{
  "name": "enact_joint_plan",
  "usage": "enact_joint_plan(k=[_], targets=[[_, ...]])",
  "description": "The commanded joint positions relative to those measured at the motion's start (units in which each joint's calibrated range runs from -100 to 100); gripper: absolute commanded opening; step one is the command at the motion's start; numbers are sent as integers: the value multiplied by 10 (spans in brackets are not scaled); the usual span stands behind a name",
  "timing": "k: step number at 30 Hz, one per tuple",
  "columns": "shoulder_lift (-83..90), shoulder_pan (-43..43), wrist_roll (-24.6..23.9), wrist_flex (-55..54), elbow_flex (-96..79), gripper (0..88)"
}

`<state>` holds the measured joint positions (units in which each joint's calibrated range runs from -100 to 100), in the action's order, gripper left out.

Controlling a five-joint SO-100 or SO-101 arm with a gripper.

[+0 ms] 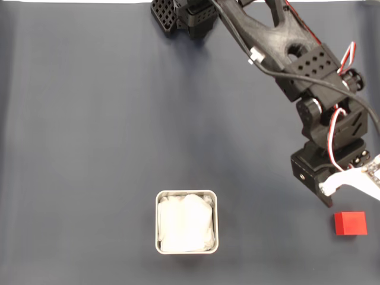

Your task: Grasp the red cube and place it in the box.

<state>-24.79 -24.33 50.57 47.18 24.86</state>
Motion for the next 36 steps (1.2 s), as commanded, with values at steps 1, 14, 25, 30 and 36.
enact_joint_plan(k=[1, 14, 25, 30, 36], targets=[[-5, -6, -1, -18, 37, 295], [-78, -14, -10, -31, 100, 353], [-139, -14, -6, -52, 166, 379], [-168, -14, -6, -52, 198, 379], [-194, -10, -4, -52, 227, 379]])
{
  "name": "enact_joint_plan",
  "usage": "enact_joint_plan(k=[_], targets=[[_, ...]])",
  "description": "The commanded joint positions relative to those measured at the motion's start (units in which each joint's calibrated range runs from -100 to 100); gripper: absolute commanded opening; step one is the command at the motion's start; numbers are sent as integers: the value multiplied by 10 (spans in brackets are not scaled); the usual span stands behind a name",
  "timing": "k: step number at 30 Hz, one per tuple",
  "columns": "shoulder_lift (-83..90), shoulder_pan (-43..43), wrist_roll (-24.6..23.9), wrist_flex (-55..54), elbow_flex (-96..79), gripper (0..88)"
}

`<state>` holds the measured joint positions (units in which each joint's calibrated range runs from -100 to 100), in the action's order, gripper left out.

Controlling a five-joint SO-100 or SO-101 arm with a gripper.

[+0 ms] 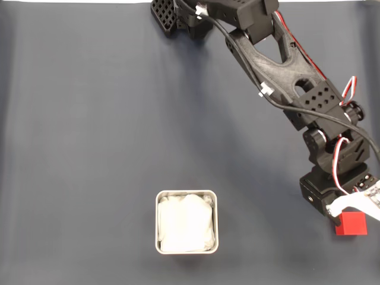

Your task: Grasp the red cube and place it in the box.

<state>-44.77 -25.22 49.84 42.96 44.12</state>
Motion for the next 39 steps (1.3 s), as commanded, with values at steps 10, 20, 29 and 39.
enact_joint_plan(k=[10, 20, 29, 39], targets=[[-31, 0, 1, -8, 69, 379], [-67, -1, 0, -7, 113, 379], [-93, -6, 0, -10, 151, 379], [-111, -7, 0, -11, 174, 379]])
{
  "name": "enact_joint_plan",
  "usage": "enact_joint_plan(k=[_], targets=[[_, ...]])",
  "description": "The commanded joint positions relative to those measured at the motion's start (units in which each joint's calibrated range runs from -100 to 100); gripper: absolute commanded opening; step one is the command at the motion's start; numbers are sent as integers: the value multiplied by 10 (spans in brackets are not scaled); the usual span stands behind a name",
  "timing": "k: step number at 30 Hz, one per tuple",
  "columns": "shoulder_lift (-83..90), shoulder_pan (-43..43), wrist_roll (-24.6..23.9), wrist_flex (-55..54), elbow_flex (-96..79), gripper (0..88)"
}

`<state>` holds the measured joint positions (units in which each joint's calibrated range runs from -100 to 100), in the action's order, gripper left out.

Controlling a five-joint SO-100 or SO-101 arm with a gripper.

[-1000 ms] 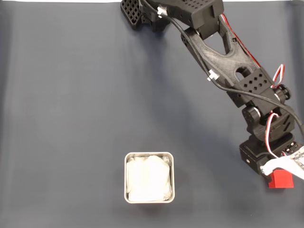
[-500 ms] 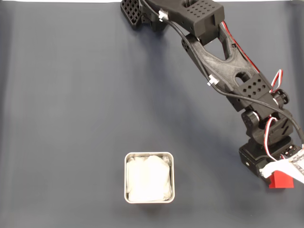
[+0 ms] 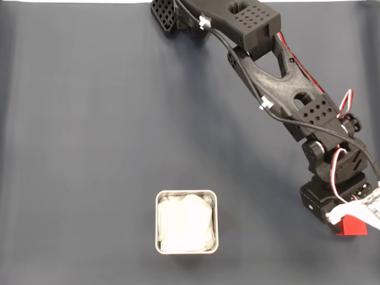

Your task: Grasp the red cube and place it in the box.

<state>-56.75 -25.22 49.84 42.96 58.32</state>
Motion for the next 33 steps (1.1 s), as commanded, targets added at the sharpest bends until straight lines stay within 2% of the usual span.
enact_joint_plan(k=[1, 18, 33], targets=[[8, -8, 0, -12, 33, 379], [-10, -26, -12, -45, 50, 379], [-17, -33, -2, -43, 54, 379]])
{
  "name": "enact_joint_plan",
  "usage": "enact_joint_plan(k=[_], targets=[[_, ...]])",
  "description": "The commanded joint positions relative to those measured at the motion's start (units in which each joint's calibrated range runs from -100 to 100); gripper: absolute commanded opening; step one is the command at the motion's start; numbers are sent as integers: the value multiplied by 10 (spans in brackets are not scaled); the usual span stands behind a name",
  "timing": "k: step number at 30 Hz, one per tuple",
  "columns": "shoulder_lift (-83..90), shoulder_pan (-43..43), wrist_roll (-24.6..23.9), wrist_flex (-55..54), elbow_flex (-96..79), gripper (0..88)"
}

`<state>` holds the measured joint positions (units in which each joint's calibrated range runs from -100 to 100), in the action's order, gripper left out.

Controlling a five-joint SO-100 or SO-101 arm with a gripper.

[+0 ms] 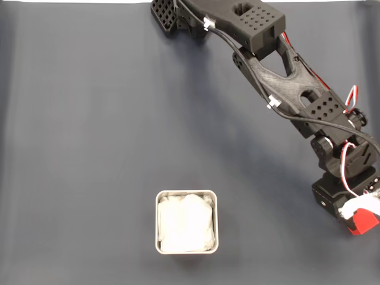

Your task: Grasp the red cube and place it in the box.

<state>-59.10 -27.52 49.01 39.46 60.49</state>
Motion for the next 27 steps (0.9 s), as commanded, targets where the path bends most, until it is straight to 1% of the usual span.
enact_joint_plan(k=[1, 5, 13, 22, 27], targets=[[7, -10, 7, -8, 32, 379], [6, -12, 10, -4, 32, 349], [6, -8, 23, 13, 28, 210], [14, -3, 27, 23, 27, 110], [24, 1, 28, 32, 21, 78]])
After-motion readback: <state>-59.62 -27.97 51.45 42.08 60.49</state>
